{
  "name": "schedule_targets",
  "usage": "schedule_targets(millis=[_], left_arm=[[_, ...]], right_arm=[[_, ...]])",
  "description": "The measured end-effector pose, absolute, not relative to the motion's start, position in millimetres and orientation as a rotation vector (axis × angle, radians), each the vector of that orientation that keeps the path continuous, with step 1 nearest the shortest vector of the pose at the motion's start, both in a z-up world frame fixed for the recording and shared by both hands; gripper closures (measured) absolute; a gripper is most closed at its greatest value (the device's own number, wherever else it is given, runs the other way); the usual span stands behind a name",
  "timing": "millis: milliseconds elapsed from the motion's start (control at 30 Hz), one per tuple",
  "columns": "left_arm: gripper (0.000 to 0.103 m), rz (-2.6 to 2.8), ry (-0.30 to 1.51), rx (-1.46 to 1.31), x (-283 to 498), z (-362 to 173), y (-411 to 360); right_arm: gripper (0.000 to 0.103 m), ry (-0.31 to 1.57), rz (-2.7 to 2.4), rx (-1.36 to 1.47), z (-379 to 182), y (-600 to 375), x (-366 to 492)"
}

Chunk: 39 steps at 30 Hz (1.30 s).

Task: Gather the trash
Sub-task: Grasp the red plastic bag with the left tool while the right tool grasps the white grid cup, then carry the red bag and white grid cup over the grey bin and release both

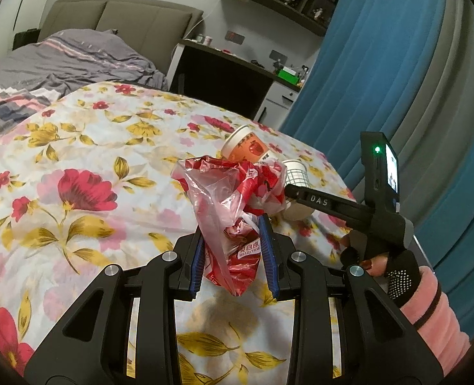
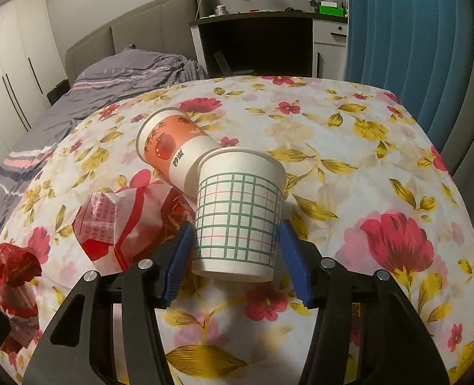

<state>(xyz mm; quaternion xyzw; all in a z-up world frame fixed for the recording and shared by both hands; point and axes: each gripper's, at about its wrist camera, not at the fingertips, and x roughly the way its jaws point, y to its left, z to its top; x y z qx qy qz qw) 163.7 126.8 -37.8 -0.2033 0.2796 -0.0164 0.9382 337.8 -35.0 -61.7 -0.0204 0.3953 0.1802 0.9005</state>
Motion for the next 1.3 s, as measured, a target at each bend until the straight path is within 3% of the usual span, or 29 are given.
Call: schedule_targets(millis=[433,800,1300], left_arm=[[0.073,-0.034,0.573,-0.404,163.4,-38.7,126.0],[0.073,-0.039,0.559,-0.386,160.3,-30.8,116.8],[0.073,-0.251,0.541,-0.257,164.1,2.5,1.1]], right_arm=[[0.050,0.842,0.397,0.008,-64.6,-36.2,345.4],[0.051,0.736,0.373,0.007,-40.7,-70.1,307.9],[0.051,0.580,0.299,0.056,7.7,-208.8,203.6]])
